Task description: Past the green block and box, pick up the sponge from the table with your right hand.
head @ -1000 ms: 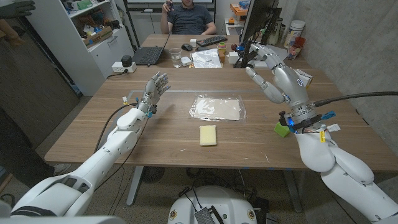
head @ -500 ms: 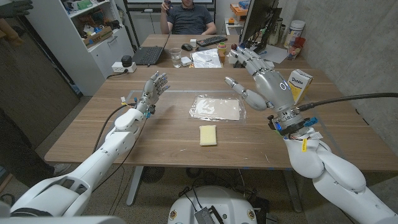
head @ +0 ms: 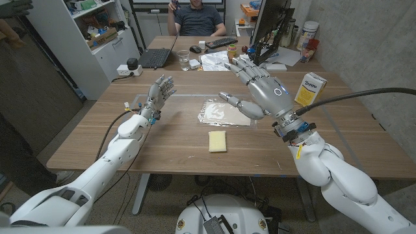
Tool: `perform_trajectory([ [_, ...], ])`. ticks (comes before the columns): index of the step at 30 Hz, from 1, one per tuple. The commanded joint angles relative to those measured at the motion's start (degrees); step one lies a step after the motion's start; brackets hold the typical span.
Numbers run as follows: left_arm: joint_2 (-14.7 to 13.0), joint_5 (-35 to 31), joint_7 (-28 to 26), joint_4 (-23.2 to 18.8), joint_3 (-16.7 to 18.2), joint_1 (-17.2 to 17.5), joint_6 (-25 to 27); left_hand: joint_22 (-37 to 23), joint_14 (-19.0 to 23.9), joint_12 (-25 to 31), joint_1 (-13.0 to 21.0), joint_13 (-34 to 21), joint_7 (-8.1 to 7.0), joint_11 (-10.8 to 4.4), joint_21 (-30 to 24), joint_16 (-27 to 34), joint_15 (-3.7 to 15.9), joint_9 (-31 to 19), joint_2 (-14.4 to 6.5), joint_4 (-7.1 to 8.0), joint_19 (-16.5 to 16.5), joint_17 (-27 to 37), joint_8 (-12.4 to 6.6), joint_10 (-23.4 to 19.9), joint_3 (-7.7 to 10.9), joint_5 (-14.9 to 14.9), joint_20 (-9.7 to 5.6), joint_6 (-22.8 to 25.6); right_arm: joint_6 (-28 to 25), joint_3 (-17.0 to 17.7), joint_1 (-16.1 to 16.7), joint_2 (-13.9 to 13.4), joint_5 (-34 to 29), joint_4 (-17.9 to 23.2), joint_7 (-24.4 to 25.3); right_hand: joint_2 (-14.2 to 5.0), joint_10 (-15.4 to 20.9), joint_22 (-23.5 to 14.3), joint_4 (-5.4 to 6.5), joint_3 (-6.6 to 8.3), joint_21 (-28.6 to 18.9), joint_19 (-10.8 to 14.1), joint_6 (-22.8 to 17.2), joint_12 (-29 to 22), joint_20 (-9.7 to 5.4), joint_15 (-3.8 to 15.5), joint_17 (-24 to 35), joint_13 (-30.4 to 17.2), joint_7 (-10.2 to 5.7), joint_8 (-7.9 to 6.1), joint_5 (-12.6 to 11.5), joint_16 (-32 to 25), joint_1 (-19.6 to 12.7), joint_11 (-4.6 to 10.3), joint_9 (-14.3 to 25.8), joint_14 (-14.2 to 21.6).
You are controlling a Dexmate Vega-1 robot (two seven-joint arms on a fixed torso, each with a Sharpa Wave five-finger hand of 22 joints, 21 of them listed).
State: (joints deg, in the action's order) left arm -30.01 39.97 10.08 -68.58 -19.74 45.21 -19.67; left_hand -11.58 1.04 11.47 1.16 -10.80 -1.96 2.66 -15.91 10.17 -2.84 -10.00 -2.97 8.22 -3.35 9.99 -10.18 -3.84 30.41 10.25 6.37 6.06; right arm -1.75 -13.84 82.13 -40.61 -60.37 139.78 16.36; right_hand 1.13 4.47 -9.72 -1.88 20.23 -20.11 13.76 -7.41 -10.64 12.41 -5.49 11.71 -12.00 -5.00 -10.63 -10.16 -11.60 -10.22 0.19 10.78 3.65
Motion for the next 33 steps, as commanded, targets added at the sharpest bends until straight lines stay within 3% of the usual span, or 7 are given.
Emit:
perform_trajectory([
  [1, -0.5, 0.2, -0.6, -1.5, 0.4, 1.1, 0.0, -0.2, -0.2, 0.4, -0.1, -0.2, 0.11, 0.09, 0.1, 0.3, -0.57, -0.2, -0.5, -0.03, 0.0, 0.2, -0.41, -0.2, -0.31, 0.2, 0.28, 0.3, -5.4, -3.4, -2.3, -2.7, -2.3, 1.4, -7.8, 0.61, -1.1, -0.2, -0.66, -0.03, 0.3, 0.8, 1.0, 0.2, 0.01, -0.42, -0.1, -0.1, -0.27, 0.15, -0.1, 0.3, -0.2, 0.04, 0.3, -0.9],
  [13, -0.8, -0.1, -1.1, -2.2, 0.3, 1.4, 0.2, -0.2, -0.2, 0.3, -0.1, -0.2, 0.12, 0.07, 0.1, 0.3, -0.60, -0.2, -0.5, -0.02, 0.0, 0.2, -0.37, -0.1, -0.41, 0.2, 0.31, 0.3, -7.5, -6.5, -3.8, -4.7, -3.4, 1.9, -12.9, 1.17, -2.8, -0.2, -1.13, -0.40, 0.8, 1.6, 2.8, 0.2, -0.01, -0.65, -0.2, -0.1, -0.56, 0.40, -0.1, 0.3, -0.3, -0.05, 0.4, -1.4],
  [26, -1.0, 0.2, -1.1, -2.5, 0.5, 1.8, 0.3, -0.2, -0.3, 0.4, -0.1, -0.2, 0.04, 0.06, 0.1, 0.3, -0.56, -0.2, -0.5, -0.02, -0.1, 0.2, -0.38, -0.2, -0.53, 0.2, 0.33, 0.3, -8.4, -11.0, -7.0, -5.0, -4.4, 0.8, -18.2, 1.37, -4.3, -0.2, -1.68, -0.46, 1.2, 2.3, 4.1, 0.3, -0.01, -0.93, -0.3, -0.1, -0.56, 0.39, -0.2, 0.4, -0.7, -0.01, 0.4, -2.2],
  [33, -1.2, 0.1, -1.0, -2.6, 0.5, 1.9, 0.3, -0.2, -0.3, 0.4, -0.1, -0.2, 0.11, 0.11, 0.1, 0.3, -0.57, -0.2, -0.5, -0.01, 0.0, 0.2, -0.39, -0.2, -0.59, 0.3, 0.35, 0.3, -8.6, -14.0, -8.6, -3.9, -6.2, -1.6, -16.5, 1.40, -5.3, -0.2, -2.05, -0.48, 1.6, 2.7, 5.3, 0.3, 0.02, -0.90, -0.4, -0.1, -0.63, 0.43, -0.2, 0.5, -1.1, 0.14, 0.5, -2.7],
])
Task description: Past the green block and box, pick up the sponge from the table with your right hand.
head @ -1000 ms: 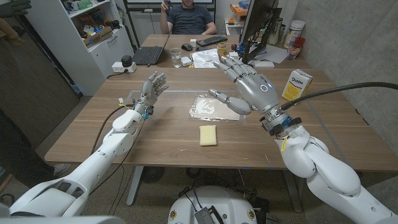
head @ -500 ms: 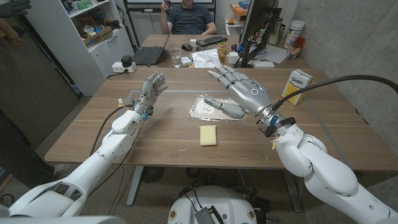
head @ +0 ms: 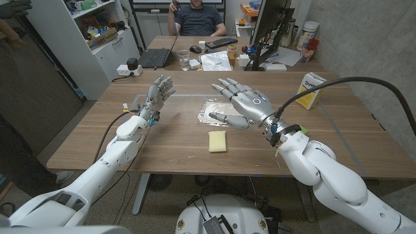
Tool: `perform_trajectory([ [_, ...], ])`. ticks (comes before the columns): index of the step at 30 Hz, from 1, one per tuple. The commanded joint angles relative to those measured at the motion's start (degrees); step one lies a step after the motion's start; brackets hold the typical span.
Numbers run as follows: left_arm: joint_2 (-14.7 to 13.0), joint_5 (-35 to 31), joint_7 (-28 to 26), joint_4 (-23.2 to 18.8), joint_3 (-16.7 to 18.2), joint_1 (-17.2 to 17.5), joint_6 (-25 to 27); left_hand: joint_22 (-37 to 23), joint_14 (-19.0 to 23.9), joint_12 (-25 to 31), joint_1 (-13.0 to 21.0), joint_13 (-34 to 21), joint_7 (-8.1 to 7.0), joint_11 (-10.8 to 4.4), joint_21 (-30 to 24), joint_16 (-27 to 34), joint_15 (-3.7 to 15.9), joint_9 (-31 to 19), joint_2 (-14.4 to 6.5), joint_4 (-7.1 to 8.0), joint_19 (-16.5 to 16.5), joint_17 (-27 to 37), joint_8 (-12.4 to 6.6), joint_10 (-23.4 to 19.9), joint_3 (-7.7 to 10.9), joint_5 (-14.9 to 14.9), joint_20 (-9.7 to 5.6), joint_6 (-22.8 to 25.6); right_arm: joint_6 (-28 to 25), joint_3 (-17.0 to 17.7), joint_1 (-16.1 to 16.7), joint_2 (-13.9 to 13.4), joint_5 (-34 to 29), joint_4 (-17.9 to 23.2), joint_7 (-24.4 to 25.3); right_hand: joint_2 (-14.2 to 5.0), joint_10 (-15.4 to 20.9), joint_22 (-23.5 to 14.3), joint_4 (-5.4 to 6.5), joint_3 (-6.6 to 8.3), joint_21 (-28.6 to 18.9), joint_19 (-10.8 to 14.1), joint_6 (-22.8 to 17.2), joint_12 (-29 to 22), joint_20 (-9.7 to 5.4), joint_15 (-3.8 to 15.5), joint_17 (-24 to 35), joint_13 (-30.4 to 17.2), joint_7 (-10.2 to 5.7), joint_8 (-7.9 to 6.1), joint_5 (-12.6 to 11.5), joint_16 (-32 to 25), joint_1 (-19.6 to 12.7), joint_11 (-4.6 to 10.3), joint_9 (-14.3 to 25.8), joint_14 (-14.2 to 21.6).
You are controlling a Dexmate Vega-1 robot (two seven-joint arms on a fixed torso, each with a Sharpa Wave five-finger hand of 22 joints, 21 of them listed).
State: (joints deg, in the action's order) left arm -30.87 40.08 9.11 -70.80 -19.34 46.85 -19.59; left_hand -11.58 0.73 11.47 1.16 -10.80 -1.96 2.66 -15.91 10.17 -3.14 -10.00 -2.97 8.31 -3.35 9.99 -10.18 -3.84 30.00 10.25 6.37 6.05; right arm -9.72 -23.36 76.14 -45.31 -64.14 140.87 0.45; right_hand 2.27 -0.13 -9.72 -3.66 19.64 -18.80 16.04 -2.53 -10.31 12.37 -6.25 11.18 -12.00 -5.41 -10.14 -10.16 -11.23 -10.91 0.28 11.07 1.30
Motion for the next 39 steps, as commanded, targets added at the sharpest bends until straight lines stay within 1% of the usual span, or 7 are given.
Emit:
perform_trajectory([
  [1, -0.4, -0.1, -0.3, -0.6, 0.1, 0.4, 0.4, -0.2, 0.0, 0.4, -0.1, -0.2, 0.13, 0.10, 0.1, 0.3, -0.27, -0.2, -0.5, -0.10, 0.0, 0.2, -0.39, -0.2, -0.19, 0.3, 0.36, 0.3, -0.9, -5.3, -2.9, 1.2, -3.3, -3.1, -0.6, 0.25, -0.7, -0.2, -0.29, 0.11, 0.3, 0.4, 0.5, -0.1, 0.06, -0.16, 0.1, -0.1, -0.24, -0.05, -0.2, 0.1, -0.4, 0.06, 0.2, -0.4],
  [5, -0.6, -0.3, -0.4, -0.8, 0.1, 0.5, 0.2, -0.3, 0.0, 0.4, -0.1, -0.2, 0.04, -0.02, 0.2, 0.4, -0.30, -0.2, -0.5, -0.10, 0.0, 0.2, -0.40, -0.2, -0.22, 0.3, 0.43, 0.3, -1.1, -7.3, -4.1, 2.4, -4.1, -5.1, 0.5, 0.24, -0.8, -0.2, -0.38, 0.11, 0.4, 0.4, 0.7, -0.2, 0.07, -0.11, 0.1, -0.1, -0.28, -0.08, -0.2, 0.1, -0.5, 0.23, 0.2, -0.4],
  [8, -0.6, -0.2, -0.3, -0.8, 0.2, 0.6, 0.3, -0.3, 0.0, 0.4, -0.1, -0.2, 0.04, 0.00, 0.2, 0.3, -0.33, -0.2, -0.5, -0.10, 0.0, 0.2, -0.39, -0.1, -0.24, 0.3, 0.51, 0.3, 1.0, -7.1, -4.7, 2.7, 1.1, -7.2, 3.3, 0.21, -0.7, -0.2, -0.45, 0.13, 0.5, 0.4, 0.8, -0.3, 0.09, -0.07, 0.1, -0.1, -0.32, -0.13, -0.2, 0.0, -0.5, 0.34, 0.2, -0.4],
  [10, -0.6, -0.2, -0.6, -0.8, 0.2, 0.7, 0.4, -0.3, 0.0, 0.4, -0.1, -0.2, 0.01, 0.02, 0.2, 0.3, -0.36, -0.2, -0.5, -0.10, 0.0, 0.2, -0.39, -0.2, -0.25, 0.3, 0.55, 0.3, -0.8, -8.4, -5.3, 3.1, -2.1, -7.4, 2.2, 0.17, -0.3, -0.1, -0.52, 0.13, 0.7, 0.4, 0.7, -0.5, 0.10, 0.01, 0.1, -0.1, -0.34, -0.25, -0.2, 0.0, -0.6, 0.23, 0.2, -0.3],
  [21, -0.6, -0.1, -0.5, 0.0, 0.2, 0.6, 0.5, -0.3, -0.1, 0.4, -0.1, -0.2, 0.00, 0.01, 0.2, 0.3, -0.38, -0.2, -0.6, -0.09, 0.1, 0.2, -0.40, -0.2, -0.34, 0.3, 0.76, 0.3, -1.7, -12.3, -9.3, 3.8, -3.0, -11.0, -0.8, 0.16, -0.2, -0.1, -0.71, 0.06, 1.0, 0.6, 0.2, -0.7, 0.09, -0.01, 0.1, -0.1, -0.17, -0.66, -0.2, -0.2, -0.7, 0.07, 0.2, -0.1],
  [27, -0.4, -0.1, 0.0, 0.3, 0.1, 0.3, 0.2, -0.3, -0.1, 0.4, -0.1, -0.2, 0.01, -0.02, 0.2, 0.3, -0.36, -0.2, -0.6, -0.08, 0.1, 0.2, -0.40, -0.2, -0.38, 0.3, 0.69, 0.3, -2.0, -14.6, -10.9, 3.9, -4.1, -13.3, -2.2, 0.20, -1.7, -0.2, -0.89, -0.04, 1.3, 1.0, 0.2, -0.3, 0.04, 0.03, 0.0, -0.1, -0.12, -0.81, -0.2, -0.2, -0.8, 0.02, 0.3, -0.2],
  [39, -0.3, -0.4, 0.6, 0.3, -0.2, -0.2, -0.2, -0.3, -0.1, 0.4, -0.1, -0.2, -0.05, 0.02, 0.2, 0.3, -0.30, -0.2, -0.6, -0.08, 0.0, 0.2, -0.39, -0.2, -0.45, 0.3, 0.61, 0.3, -3.5, -15.1, -11.6, 3.1, -2.2, -15.4, -1.4, 0.41, -3.2, -0.2, -1.19, -0.26, 1.7, 1.7, -0.2, -0.2, 0.08, 0.06, 0.0, -0.1, 0.12, -1.11, -0.2, -0.3, -0.9, 0.07, 0.3, -0.4],
])
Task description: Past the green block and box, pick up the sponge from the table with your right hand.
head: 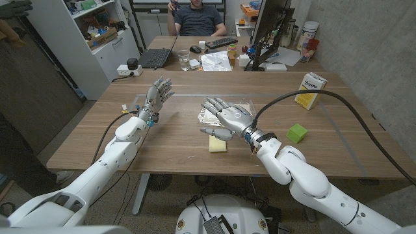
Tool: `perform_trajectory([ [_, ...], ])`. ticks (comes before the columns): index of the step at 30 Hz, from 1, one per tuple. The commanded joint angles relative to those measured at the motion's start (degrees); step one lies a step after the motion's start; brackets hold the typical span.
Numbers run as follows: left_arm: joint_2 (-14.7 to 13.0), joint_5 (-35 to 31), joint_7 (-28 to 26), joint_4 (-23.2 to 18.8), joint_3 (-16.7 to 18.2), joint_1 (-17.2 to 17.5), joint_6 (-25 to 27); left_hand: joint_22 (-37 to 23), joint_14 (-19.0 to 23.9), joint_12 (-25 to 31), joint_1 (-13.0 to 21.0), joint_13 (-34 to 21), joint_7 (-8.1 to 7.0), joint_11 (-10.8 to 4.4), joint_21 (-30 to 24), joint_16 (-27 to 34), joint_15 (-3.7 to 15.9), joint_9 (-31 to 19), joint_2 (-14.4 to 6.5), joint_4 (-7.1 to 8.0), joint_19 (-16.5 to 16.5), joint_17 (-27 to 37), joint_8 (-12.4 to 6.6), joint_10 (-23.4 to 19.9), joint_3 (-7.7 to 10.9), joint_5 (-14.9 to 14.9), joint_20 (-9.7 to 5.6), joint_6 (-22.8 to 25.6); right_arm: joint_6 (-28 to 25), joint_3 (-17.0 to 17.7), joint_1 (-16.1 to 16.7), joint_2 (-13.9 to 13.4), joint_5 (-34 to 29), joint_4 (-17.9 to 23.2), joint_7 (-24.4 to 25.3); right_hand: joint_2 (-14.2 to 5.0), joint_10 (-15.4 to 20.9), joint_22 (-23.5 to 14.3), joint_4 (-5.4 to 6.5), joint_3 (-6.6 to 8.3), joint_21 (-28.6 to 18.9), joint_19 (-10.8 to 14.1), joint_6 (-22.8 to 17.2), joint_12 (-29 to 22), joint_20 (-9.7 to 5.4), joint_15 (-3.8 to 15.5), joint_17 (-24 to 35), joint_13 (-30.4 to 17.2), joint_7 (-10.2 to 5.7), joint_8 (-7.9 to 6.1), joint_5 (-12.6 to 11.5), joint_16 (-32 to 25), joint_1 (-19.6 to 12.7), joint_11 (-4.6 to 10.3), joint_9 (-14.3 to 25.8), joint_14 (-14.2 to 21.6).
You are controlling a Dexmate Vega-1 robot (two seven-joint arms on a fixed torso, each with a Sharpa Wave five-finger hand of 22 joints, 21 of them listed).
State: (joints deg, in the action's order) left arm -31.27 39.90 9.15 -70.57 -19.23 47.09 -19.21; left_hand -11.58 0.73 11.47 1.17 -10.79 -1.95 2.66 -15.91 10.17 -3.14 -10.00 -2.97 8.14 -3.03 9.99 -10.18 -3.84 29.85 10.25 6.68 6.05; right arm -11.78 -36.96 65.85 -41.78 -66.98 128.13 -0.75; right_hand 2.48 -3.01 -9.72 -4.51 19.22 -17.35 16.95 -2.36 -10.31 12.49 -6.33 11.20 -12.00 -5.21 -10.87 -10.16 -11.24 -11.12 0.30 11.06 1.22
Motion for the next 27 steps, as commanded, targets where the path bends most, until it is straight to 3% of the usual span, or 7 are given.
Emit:
perform_trajectory([
  [1, 0.2, -0.1, 0.5, -0.1, -0.3, -0.3, -0.5, -0.3, -0.1, 0.4, -0.1, -0.2, -0.07, 0.00, 0.2, 0.3, -0.30, -0.2, -0.6, 0.09, -0.3, 0.2, -0.39, -0.3, -0.30, 0.3, 0.28, 0.3, -1.8, -1.5, -1.4, -0.3, 1.0, -2.7, -1.0, 0.22, -0.3, -0.2, -0.35, 0.15, 0.2, 0.8, -0.5, -0.3, -0.03, 0.19, 0.0, -0.1, -0.09, -0.41, -0.2, -0.2, -0.6, 0.07, 0.3, -0.3],
  [8, -0.1, -0.1, 0.5, -0.4, -0.3, -0.1, -0.3, -0.3, -0.1, 0.4, -0.1, -0.2, -0.07, -0.02, 0.2, 0.4, -0.25, -0.2, -0.6, 0.08, -0.3, 0.2, -0.39, -0.2, -0.35, 0.3, 0.25, 0.3, -3.7, -2.6, -2.0, -0.7, 0.2, -3.0, -4.5, 0.37, -0.5, -0.2, -0.50, 0.03, 0.5, 0.9, -0.9, -0.4, -0.02, 0.24, 0.0, -0.1, -0.54, -0.59, -0.2, -0.3, -0.7, 0.00, 0.4, -0.2],
  [11, -0.1, -0.1, 0.2, -0.7, -0.3, 0.0, -0.2, -0.3, -0.1, 0.4, -0.1, -0.2, -0.03, 0.00, 0.2, 0.4, -0.24, -0.2, -0.6, 0.08, -0.3, 0.2, -0.37, -0.3, -0.37, 0.3, 0.31, 0.3, -4.2, -3.0, -2.3, -1.2, -0.2, -2.5, -7.4, 0.47, -1.7, -0.2, -0.76, -0.02, 0.7, 1.4, -0.7, -0.2, -0.08, -0.11, -0.1, 0.0, -1.68, -0.50, -0.3, -0.3, -0.9, -0.52, 0.4, -0.2],
  [16, -0.2, -0.2, -0.1, -1.0, -0.2, 0.2, -0.3, -0.3, -0.1, 0.4, -0.1, -0.2, -0.02, 0.03, 0.2, 0.4, -0.23, -0.2, -0.6, 0.08, -0.3, 0.2, -0.39, -0.2, -0.39, 0.3, 0.33, 0.3, -5.3, -3.4, -1.9, -1.8, -1.5, -2.2, -8.4, 1.03, -3.9, -0.2, -1.56, -0.18, 1.0, 2.9, 2.1, -0.1, -0.11, -0.51, -0.1, 0.0, -2.05, 0.31, -0.4, -0.2, -1.6, -1.06, 0.4, -0.6],
  [21, -0.3, -0.3, 0.1, -1.1, -0.2, 0.2, -0.3, -0.3, -0.1, 0.4, -0.1, -0.2, -0.08, 0.04, 0.2, 0.4, -0.22, -0.2, -0.6, 0.08, -0.3, 0.2, -0.37, -0.2, -0.42, 0.3, 0.28, 0.3, -4.5, -3.6, -2.3, -2.5, -0.3, -2.3, -10.1, 1.69, -4.9, -0.2, -2.26, -0.28, 1.3, 3.6, 3.3, -0.1, -0.11, -0.38, -0.1, 0.0, -2.55, 0.43, -0.7, -0.2, -2.4, -0.94, 0.4, -1.0],
  [27, -0.3, -0.2, 0.0, -1.1, -0.1, 0.3, -0.3, -0.3, -0.1, 0.4, -0.1, -0.2, -0.06, 0.08, 0.2, 0.4, -0.21, -0.2, -0.6, 0.08, -0.3, 0.2, -0.38, -0.2, -0.46, 0.3, 0.31, 0.3, -4.7, -4.2, -3.1, -2.5, -0.9, -2.5, -11.8, 2.49, -7.0, -0.1, -3.22, -0.39, 2.1, 4.3, 5.7, -0.1, 0.03, -1.38, -0.1, 0.0, -2.73, 0.48, -1.2, 0.2, -3.8, -2.03, 0.5, -2.4],
])
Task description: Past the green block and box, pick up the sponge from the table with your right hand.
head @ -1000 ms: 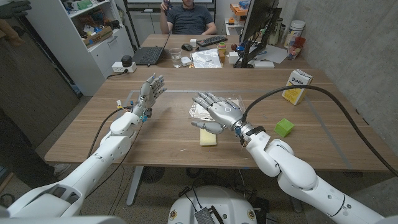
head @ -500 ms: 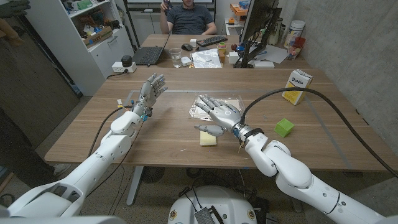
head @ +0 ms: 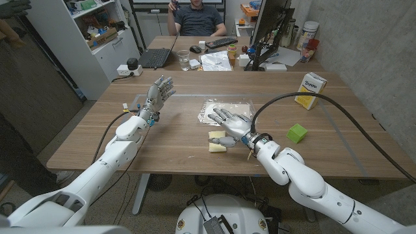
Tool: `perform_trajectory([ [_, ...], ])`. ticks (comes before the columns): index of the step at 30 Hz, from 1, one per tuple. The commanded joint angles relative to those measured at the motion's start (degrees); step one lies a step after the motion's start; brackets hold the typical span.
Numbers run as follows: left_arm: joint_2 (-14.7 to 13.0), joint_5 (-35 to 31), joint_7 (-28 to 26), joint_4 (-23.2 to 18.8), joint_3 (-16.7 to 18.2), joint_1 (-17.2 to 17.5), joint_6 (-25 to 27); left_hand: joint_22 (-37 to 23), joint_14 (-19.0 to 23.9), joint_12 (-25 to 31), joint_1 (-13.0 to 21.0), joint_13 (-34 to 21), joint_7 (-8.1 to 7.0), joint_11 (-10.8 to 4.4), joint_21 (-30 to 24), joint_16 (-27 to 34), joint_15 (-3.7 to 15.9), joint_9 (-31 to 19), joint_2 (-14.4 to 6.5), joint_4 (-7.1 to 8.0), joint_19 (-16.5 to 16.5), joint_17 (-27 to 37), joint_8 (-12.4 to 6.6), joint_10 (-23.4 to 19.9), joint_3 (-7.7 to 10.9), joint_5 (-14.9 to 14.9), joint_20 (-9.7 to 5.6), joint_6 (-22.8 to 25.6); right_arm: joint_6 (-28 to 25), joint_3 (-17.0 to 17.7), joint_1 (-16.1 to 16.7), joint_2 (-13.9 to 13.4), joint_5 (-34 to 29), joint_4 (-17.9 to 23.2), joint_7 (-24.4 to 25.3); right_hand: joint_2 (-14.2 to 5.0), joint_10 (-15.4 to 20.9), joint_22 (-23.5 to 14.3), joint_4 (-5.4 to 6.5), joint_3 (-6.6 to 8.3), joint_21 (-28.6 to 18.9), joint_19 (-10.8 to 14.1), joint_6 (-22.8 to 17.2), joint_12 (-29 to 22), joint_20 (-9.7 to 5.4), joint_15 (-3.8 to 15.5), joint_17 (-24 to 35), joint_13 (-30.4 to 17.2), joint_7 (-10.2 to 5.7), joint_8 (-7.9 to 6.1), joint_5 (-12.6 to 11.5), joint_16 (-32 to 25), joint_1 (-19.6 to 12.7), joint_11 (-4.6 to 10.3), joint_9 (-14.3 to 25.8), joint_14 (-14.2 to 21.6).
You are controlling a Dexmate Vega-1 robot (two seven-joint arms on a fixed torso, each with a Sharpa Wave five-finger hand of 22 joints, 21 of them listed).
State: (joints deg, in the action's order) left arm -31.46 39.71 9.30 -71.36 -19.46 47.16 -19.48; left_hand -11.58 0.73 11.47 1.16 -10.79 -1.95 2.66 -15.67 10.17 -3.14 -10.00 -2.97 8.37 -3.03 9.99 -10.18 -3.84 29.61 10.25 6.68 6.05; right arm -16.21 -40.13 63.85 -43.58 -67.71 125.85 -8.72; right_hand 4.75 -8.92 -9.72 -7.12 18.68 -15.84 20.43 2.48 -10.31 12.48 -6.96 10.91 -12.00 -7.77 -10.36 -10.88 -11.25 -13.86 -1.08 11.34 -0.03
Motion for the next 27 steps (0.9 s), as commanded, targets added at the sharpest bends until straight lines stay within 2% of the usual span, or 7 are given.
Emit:
perform_trajectory([
  [1, -0.1, 0.0, -0.2, -0.2, 0.1, 0.2, -0.1, -0.3, -0.1, 0.4, -0.1, -0.2, -0.03, 0.08, 0.0, 0.4, -0.24, -0.2, -0.6, -0.16, -0.3, 0.2, -0.38, -0.2, -0.23, 0.3, 0.33, 0.3, -0.6, -1.2, -1.3, -0.4, -0.3, -0.2, -4.8, 0.29, -1.2, -0.1, -0.70, 0.13, 0.8, 0.8, 0.8, -0.2, 0.06, -0.95, 0.2, 0.0, -0.24, -0.18, -0.6, 0.3, -1.2, -1.59, 0.2, -1.4],
  [8, -0.1, -0.1, -0.2, 0.0, 0.2, 0.0, -0.2, -0.3, -0.1, 0.4, -0.1, -0.2, -0.03, 0.07, 0.0, 0.4, -0.23, -0.2, -0.6, -0.16, -0.3, 0.2, -0.39, -0.2, -0.26, 0.3, 0.28, 0.3, -0.7, -3.1, -3.5, 0.5, -2.6, -0.9, -11.3, 0.25, -2.5, -0.1, -0.89, 0.11, 1.5, 1.0, 1.5, -0.3, 0.07, -0.96, 0.2, 0.0, -2.76, -0.35, -0.8, 0.3, -1.9, -0.34, 0.3, -2.1],
  [12, 0.0, -0.1, -0.1, 0.4, 0.1, -0.3, -0.2, -0.3, -0.1, 0.4, 0.0, -0.2, -0.03, 0.02, 0.0, 0.4, -0.22, -0.2, -0.6, -0.16, -0.3, 0.2, -0.40, -0.2, -0.29, 0.3, 0.30, 0.3, 0.5, -3.5, -4.4, 0.4, -1.5, -1.7, -12.9, 0.13, -2.7, -0.2, -1.01, 0.19, 1.7, 1.5, 1.5, -0.4, 0.01, -0.70, 0.1, 0.0, -3.53, -0.52, -0.9, 0.0, -2.4, -0.02, 0.3, -1.5],
  [16, 0.1, -0.1, 0.0, 0.9, 0.1, -0.6, -0.3, -0.3, -0.1, 0.4, 0.0, -0.2, -0.02, 0.02, 0.0, 0.4, -0.21, -0.2, -0.6, -0.17, -0.3, 0.2, -0.40, -0.3, -0.31, 0.3, 0.34, 0.3, 1.6, -4.0, -5.7, 0.3, -0.7, -2.1, -15.7, 0.02, -2.5, -0.2, -1.09, 0.26, 1.7, 1.9, 1.7, -0.7, -0.01, -0.52, 0.1, 0.0, -3.74, -0.56, -1.0, -0.2, -2.7, -0.02, 0.3, -1.2],
  [21, 0.3, -0.3, 0.1, 1.5, -0.1, -0.9, -0.3, -0.3, -0.1, 0.4, 0.0, -0.2, -0.02, 0.06, 0.0, 0.4, -0.20, -0.2, -0.6, -0.17, -0.3, 0.2, -0.37, -0.2, -0.34, 0.3, 0.32, 0.3, 3.8, -3.4, -6.9, -0.3, 3.4, -2.0, -17.7, -0.05, -2.3, -0.3, -1.13, 0.29, 1.8, 2.2, 2.4, -0.9, -0.01, -0.51, 0.1, 0.0, -3.68, -0.36, -1.0, -0.3, -2.9, -0.25, 0.3, -1.0],
  [25, 0.5, -0.2, 0.2, 1.8, -0.1, -1.0, -0.3, -0.3, -0.1, 0.4, 0.0, -0.2, -0.08, -0.03, 0.0, 0.4, -0.20, -0.2, -0.6, -0.17, -0.3, 0.2, -0.37, -0.2, -0.36, 0.3, 0.31, 0.3, 4.4, -3.9, -7.7, -0.6, 3.5, -1.7, -19.4, -0.06, -2.4, -0.3, -1.14, 0.26, 1.8, 2.8, 3.4, -0.9, -0.02, -0.46, 0.1, 0.0, -3.77, -0.15, -1.0, -0.5, -3.2, -0.60, 0.3, -0.6],
  [27, 0.5, -0.2, 0.2, 1.8, -0.1, -1.0, -0.4, -0.3, -0.1, 0.4, 0.0, -0.2, -0.07, -0.08, 0.1, 0.4, -0.16, -0.2, -0.6, -0.17, -0.3, 0.2, -0.35, -0.2, -0.37, 0.3, 0.31, 0.2, 5.2, -4.2, -8.7, -0.8, 4.0, -1.3, -21.7, -0.16, -2.4, -0.3, -1.14, 0.27, 1.8, 3.4, 4.0, -1.0, -0.09, -0.19, 0.1, 0.0, -3.90, -0.10, -1.0, -0.7, -3.4, -0.52, 0.4, 0.0],
])
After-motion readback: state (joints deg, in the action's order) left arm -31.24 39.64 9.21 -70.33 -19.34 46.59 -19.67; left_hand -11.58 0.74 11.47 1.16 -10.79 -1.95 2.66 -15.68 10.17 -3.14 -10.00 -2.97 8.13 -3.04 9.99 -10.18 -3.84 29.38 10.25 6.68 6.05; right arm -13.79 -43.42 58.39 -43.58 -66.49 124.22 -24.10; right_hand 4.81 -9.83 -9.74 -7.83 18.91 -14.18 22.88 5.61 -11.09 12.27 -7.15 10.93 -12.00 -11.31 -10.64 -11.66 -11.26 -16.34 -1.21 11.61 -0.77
